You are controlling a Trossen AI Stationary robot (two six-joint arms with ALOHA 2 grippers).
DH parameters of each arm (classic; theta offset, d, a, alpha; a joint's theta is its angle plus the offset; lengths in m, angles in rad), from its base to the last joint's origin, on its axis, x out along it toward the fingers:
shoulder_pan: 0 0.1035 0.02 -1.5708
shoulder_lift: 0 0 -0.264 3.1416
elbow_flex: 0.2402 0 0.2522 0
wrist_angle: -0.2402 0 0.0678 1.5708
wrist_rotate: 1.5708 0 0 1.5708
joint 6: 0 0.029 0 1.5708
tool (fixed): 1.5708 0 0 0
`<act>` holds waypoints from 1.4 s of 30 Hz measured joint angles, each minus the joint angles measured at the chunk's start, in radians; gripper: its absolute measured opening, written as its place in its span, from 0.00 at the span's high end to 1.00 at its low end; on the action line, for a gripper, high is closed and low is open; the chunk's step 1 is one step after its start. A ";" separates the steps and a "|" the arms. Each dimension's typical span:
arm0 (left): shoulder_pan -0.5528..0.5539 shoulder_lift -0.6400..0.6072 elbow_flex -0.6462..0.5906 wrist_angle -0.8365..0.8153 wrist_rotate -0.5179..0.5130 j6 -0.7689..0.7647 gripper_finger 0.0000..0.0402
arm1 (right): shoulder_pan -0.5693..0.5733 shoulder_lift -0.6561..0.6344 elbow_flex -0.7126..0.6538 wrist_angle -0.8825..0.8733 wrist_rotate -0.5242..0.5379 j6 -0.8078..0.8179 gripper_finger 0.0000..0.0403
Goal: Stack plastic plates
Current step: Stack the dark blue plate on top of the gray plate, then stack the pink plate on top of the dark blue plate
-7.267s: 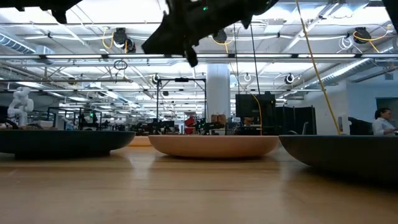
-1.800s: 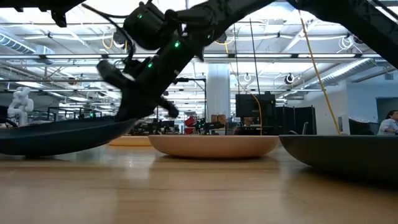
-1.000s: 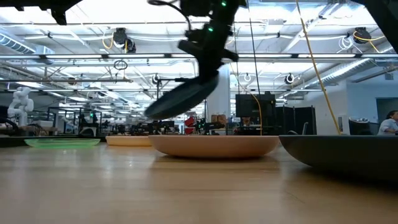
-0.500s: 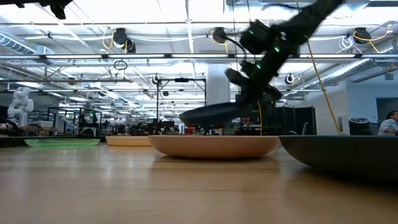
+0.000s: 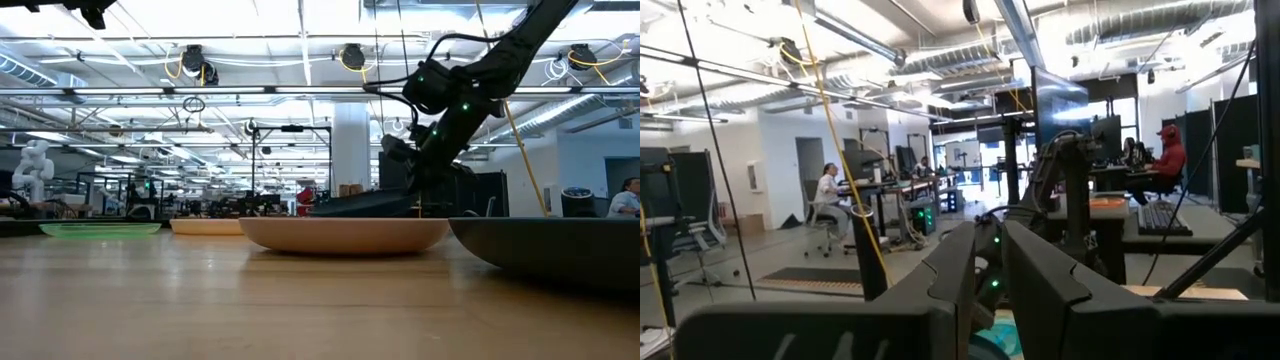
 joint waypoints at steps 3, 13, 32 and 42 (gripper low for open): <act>0.000 0.000 0.000 0.000 0.000 -0.001 0.84 | 0.000 0.000 0.000 -0.004 0.001 0.012 0.95; 0.000 0.000 0.000 0.000 0.000 -0.018 0.84 | 0.000 0.000 0.000 -0.046 0.000 0.057 0.86; 0.000 0.000 0.000 -0.008 0.000 -0.024 0.84 | 0.180 -0.061 0.055 0.005 -0.135 0.034 0.74; 0.000 0.000 0.001 -0.011 0.000 -0.049 0.84 | 0.438 -0.057 0.210 -0.135 -0.137 0.054 0.75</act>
